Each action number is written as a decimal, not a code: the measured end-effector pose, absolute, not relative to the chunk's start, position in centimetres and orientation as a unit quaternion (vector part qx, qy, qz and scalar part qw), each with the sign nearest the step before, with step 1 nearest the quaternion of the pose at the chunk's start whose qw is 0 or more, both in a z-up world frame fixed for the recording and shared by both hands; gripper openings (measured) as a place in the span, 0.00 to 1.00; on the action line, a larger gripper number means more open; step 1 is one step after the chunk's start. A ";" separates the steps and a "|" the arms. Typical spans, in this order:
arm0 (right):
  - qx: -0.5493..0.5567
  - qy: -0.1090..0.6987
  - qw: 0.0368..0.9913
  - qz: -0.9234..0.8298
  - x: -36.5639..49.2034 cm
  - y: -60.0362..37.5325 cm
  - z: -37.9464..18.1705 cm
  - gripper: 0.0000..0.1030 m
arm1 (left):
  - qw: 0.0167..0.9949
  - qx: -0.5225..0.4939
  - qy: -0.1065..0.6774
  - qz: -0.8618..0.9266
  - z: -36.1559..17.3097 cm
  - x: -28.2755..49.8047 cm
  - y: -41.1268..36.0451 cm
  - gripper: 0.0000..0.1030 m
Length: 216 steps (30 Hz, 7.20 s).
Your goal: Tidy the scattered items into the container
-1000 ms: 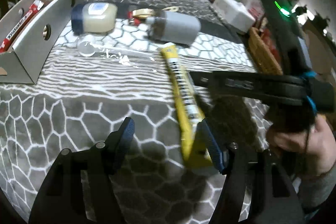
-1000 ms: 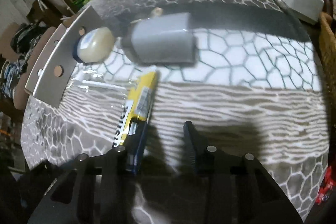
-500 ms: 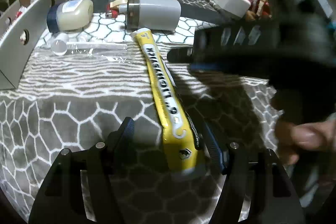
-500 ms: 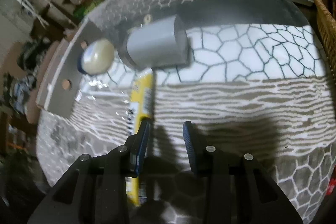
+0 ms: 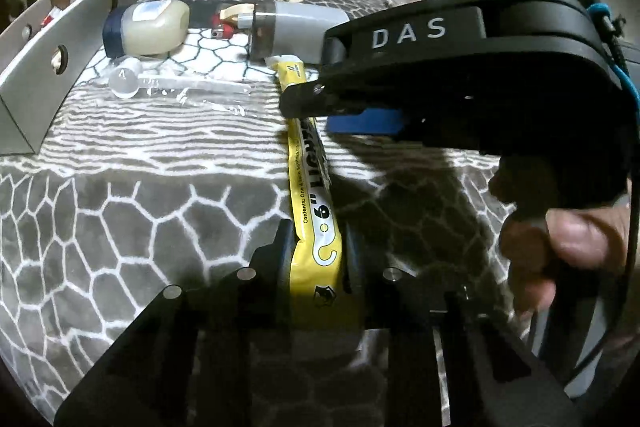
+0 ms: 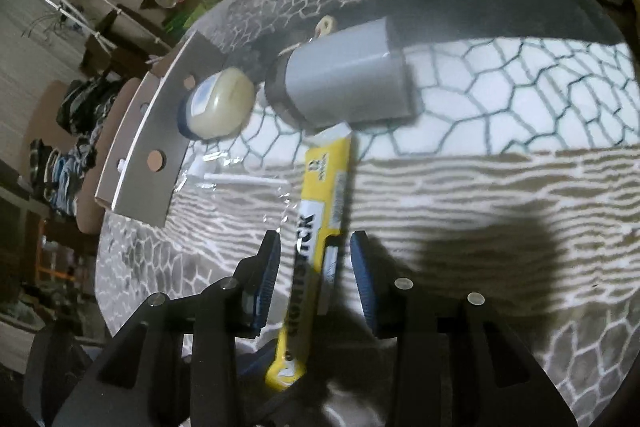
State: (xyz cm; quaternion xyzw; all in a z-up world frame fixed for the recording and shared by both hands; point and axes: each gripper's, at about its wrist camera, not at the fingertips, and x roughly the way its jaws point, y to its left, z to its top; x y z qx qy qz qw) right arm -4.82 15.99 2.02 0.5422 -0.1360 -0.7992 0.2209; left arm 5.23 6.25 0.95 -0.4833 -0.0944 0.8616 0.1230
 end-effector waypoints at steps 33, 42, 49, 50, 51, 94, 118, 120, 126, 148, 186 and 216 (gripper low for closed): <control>0.525 -0.194 0.264 -0.785 -3.9 15.9 4.1 0.16 | 0.158 -0.506 -0.075 0.844 3.3 6.9 4.3 0.14; 0.499 -0.265 0.316 -0.762 -2.9 14.1 6.4 0.16 | 0.150 -0.490 -0.065 0.856 7.0 7.7 0.7 0.13; 0.496 -0.278 0.348 -0.745 -4.8 8.2 9.8 0.16 | 0.131 -0.468 -0.061 0.872 11.2 7.1 -4.8 0.13; 0.496 -0.276 0.351 -0.745 -5.1 7.1 10.4 0.16 | 0.128 -0.466 -0.063 0.873 11.7 7.0 -5.7 0.13; 0.495 -0.273 0.354 -0.745 -5.5 5.8 11.1 0.16 | 0.125 -0.462 -0.066 0.875 12.3 6.7 -6.7 0.13; 0.603 -0.184 0.240 -0.738 -23.2 -16.3 2.3 0.16 | 0.082 -0.551 -0.100 0.825 4.5 -10.4 -26.2 0.13; 0.605 -0.144 0.262 -0.738 -21.5 -18.6 2.3 0.18 | 0.064 -0.526 -0.114 0.841 6.7 -6.6 -27.0 0.26; 0.608 -0.145 0.263 -0.735 -21.4 -18.9 1.9 0.18 | 0.065 -0.526 -0.112 0.840 6.7 -6.3 -27.0 0.26; 0.579 -0.151 0.266 -0.756 -21.8 -16.6 4.9 0.19 | 0.066 -0.528 -0.115 0.839 6.5 -6.2 -27.5 0.33; 0.616 -0.028 0.240 -0.750 -20.5 -19.2 1.7 0.24 | 0.083 -0.533 -0.116 0.834 6.0 -5.4 -26.7 0.39; 0.522 -0.028 0.261 -0.812 -7.2 -7.5 12.6 1.00 | 0.025 -0.506 -0.157 0.847 10.5 1.7 -22.5 1.00; 0.495 -0.142 0.180 -0.838 0.1 19.0 7.3 1.00 | 0.092 -0.468 -0.094 0.874 7.3 5.2 -4.6 1.00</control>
